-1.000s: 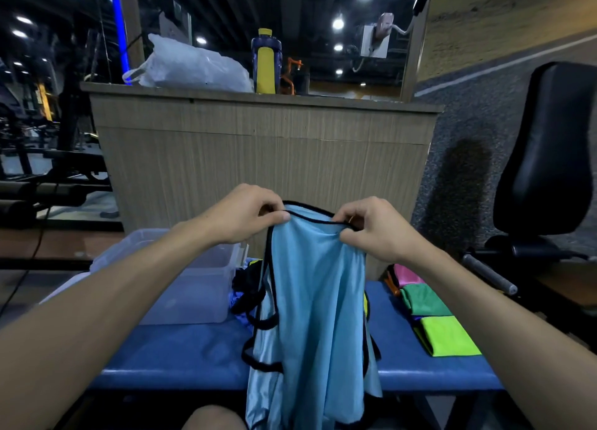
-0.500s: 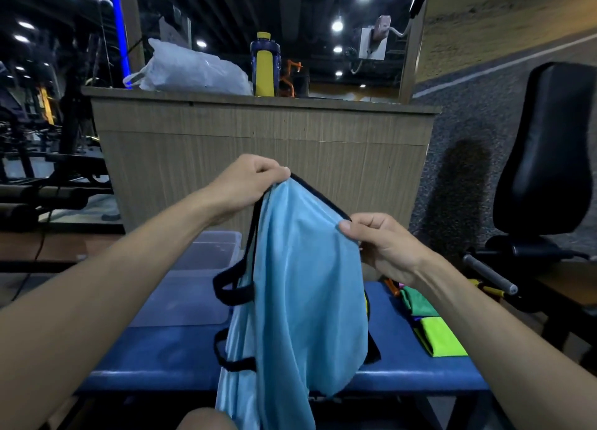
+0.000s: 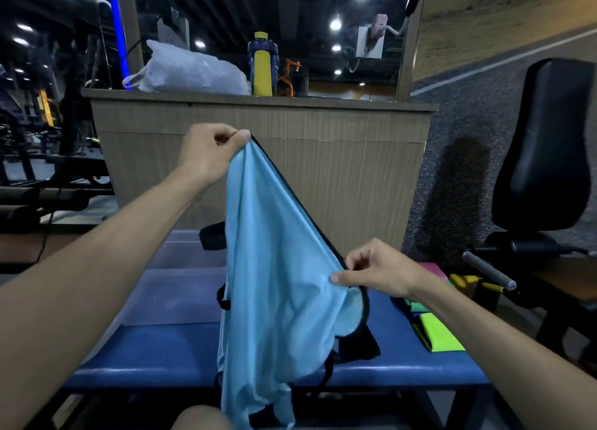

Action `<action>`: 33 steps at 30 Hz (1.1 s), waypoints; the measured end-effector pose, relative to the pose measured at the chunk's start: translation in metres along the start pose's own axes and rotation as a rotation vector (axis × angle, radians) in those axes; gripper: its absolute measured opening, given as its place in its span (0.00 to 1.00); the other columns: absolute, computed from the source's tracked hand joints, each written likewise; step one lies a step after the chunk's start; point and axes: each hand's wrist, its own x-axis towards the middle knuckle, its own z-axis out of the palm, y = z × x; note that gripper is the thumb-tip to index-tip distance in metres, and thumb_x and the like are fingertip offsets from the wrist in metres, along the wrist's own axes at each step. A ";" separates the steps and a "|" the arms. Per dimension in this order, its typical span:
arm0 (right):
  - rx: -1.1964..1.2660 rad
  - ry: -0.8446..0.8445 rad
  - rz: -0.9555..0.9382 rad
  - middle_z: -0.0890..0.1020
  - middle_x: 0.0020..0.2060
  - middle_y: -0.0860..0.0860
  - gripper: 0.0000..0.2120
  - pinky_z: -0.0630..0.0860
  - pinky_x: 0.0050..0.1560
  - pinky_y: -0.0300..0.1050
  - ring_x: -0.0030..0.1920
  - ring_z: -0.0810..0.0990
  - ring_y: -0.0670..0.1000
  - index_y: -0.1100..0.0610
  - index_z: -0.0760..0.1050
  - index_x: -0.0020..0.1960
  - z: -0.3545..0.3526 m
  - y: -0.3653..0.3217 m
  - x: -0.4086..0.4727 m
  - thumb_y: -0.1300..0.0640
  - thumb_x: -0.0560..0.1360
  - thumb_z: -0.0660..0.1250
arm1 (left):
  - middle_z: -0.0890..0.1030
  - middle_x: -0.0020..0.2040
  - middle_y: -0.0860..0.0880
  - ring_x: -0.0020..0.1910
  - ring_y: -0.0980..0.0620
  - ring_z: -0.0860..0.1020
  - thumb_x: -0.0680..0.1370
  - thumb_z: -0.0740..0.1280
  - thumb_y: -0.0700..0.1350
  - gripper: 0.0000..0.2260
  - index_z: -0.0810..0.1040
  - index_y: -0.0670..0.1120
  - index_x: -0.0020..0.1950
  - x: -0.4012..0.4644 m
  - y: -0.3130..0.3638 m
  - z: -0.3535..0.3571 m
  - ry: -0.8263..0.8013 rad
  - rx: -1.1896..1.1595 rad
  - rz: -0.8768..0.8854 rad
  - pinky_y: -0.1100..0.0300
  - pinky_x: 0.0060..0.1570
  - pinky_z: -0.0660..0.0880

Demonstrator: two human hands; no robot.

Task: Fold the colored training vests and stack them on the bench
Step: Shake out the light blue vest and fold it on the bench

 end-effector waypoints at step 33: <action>0.016 0.400 0.019 0.77 0.28 0.55 0.23 0.67 0.34 0.46 0.31 0.72 0.51 0.59 0.76 0.34 -0.063 0.063 -0.009 0.43 0.60 0.84 | 0.82 0.40 0.48 0.39 0.49 0.78 0.79 0.71 0.50 0.09 0.82 0.47 0.43 -0.007 -0.081 -0.004 0.048 0.246 -0.126 0.58 0.42 0.71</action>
